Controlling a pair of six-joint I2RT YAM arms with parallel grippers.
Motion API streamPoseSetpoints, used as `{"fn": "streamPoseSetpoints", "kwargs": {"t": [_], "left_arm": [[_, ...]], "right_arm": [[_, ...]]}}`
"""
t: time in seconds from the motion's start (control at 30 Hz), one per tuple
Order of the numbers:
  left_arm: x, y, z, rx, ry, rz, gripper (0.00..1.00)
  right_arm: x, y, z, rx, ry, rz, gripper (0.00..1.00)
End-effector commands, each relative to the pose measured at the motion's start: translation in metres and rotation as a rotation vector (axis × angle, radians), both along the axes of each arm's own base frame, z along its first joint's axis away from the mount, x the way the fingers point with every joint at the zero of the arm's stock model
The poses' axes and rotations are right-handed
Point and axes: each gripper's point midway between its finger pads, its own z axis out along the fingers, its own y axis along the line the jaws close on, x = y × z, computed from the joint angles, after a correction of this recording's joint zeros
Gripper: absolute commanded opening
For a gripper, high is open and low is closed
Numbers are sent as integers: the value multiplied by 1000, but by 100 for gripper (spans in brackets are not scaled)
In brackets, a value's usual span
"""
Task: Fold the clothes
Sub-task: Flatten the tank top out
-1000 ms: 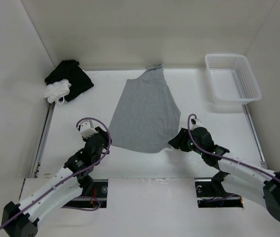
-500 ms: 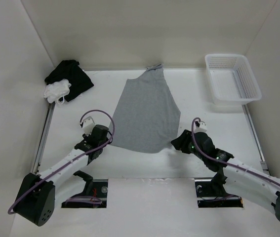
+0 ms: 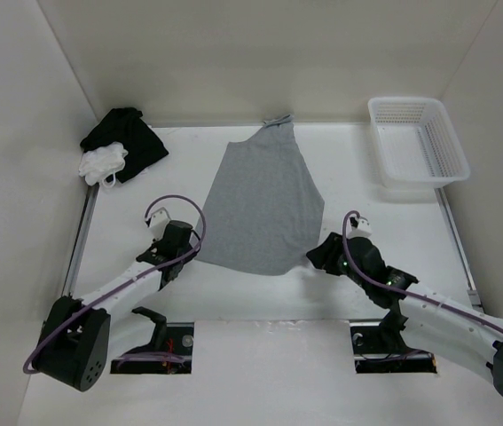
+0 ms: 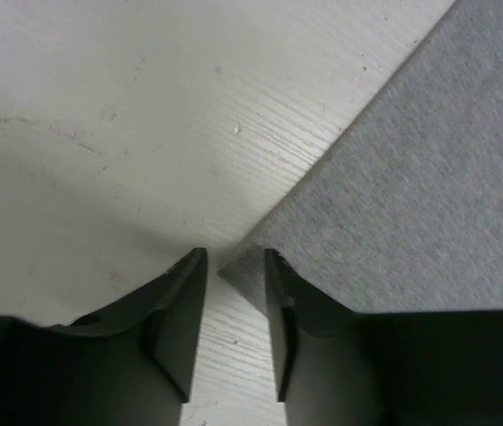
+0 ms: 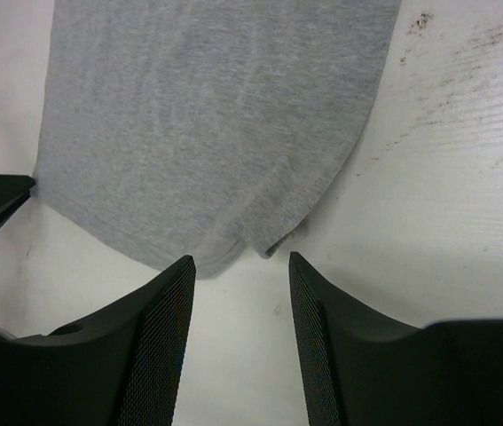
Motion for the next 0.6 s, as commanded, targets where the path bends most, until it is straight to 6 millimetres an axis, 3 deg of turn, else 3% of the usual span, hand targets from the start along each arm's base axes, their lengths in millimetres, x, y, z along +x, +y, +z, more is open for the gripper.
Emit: {"fn": "streamPoseSetpoints", "kwargs": {"t": [0.0, 0.17, 0.27, 0.33, 0.43, 0.57], "left_arm": [[1, -6, -8, -19, 11, -29, 24], [10, -17, 2, -88, -37, -64, 8], [23, -19, 40, -143, -166, -75, 3], [29, -15, 71, -147, -263, -74, 2], [34, -3, 101, -139, -348, -39, 2], [36, -4, 102, -169, -359, -27, 2]], "right_arm": [[8, 6, 16, 41, -60, -12, 51], [12, -8, 2, 24, -16, -75, 58], [18, -16, -11, 3, 31, -114, 61], [25, -17, -11, -3, 36, -133, 62], [44, -20, -12, -14, 38, -166, 60], [62, 0, -14, 8, 56, -122, 54]]}}
